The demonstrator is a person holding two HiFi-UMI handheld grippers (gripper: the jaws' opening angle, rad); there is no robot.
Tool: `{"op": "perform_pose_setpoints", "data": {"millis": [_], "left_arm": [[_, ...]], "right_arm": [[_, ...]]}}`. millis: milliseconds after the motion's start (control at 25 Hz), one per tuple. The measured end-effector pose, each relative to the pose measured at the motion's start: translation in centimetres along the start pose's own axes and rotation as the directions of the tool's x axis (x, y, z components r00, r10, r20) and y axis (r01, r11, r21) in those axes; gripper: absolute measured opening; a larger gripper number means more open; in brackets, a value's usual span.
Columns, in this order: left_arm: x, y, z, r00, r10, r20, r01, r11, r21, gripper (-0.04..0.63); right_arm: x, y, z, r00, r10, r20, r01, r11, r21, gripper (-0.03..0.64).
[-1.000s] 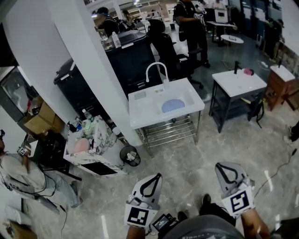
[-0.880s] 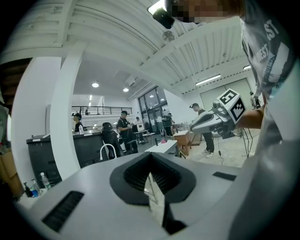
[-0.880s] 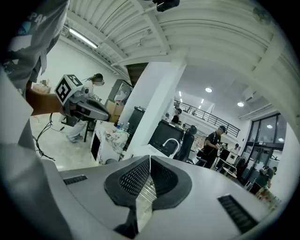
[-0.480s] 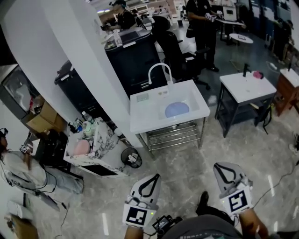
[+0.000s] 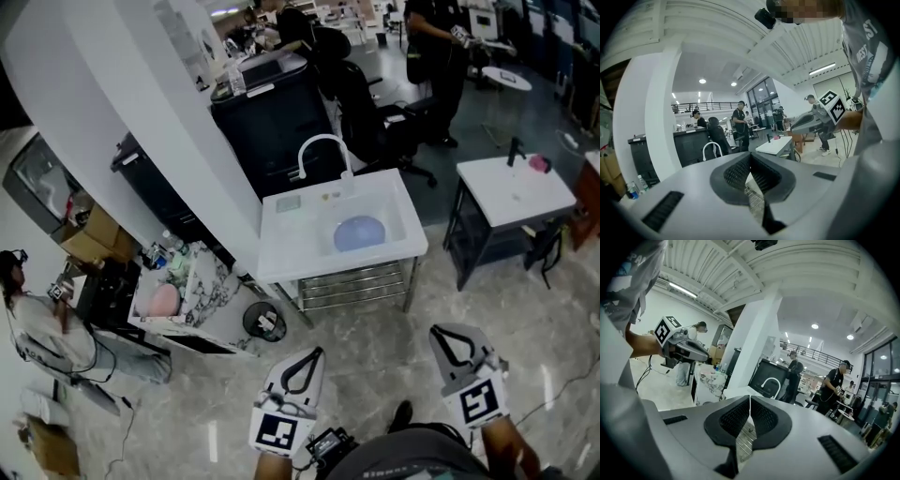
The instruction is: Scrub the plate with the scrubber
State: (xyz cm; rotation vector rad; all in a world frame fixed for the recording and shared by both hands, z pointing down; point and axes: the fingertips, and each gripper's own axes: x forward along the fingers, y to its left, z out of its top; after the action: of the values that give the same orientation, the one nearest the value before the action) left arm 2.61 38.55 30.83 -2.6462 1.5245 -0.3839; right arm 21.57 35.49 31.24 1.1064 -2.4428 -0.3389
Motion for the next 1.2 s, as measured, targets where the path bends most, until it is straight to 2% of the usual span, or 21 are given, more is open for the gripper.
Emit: {"op": "perform_pose_setpoints", "data": {"millis": [400,560,760,1000,1200], "left_arm": [[6.8,-0.2,2.9,0.999,0.042,-0.017,-0.041,0.998,0.056,0.003],[8.5,0.2,3.1,0.999,0.036,-0.037,-0.033,0.997,0.071,0.003],[10.7,1.8,2.3,0.999,0.017,-0.044,-0.015,0.998,0.053,0.003],[14.7,5.8,1.9,0.999,-0.035,-0.008,0.035,0.998,0.043,0.003],[18.1,10.8,2.1,0.997,-0.072,0.029,0.071,0.997,0.032,0.003]], "right_arm": [[2.5,-7.1,-2.3,0.999,0.034,0.040,-0.035,0.999,0.031,0.032],[3.8,-8.1,-3.0,0.998,0.042,0.040,-0.044,0.998,0.047,0.032],[5.7,-9.0,-3.7,0.999,0.038,0.017,-0.039,0.998,0.051,0.032],[9.0,-11.3,-3.8,0.999,-0.019,-0.036,0.020,0.999,0.037,0.032],[13.5,-12.7,-2.9,0.996,-0.059,-0.069,0.061,0.998,0.023,0.032]]}}
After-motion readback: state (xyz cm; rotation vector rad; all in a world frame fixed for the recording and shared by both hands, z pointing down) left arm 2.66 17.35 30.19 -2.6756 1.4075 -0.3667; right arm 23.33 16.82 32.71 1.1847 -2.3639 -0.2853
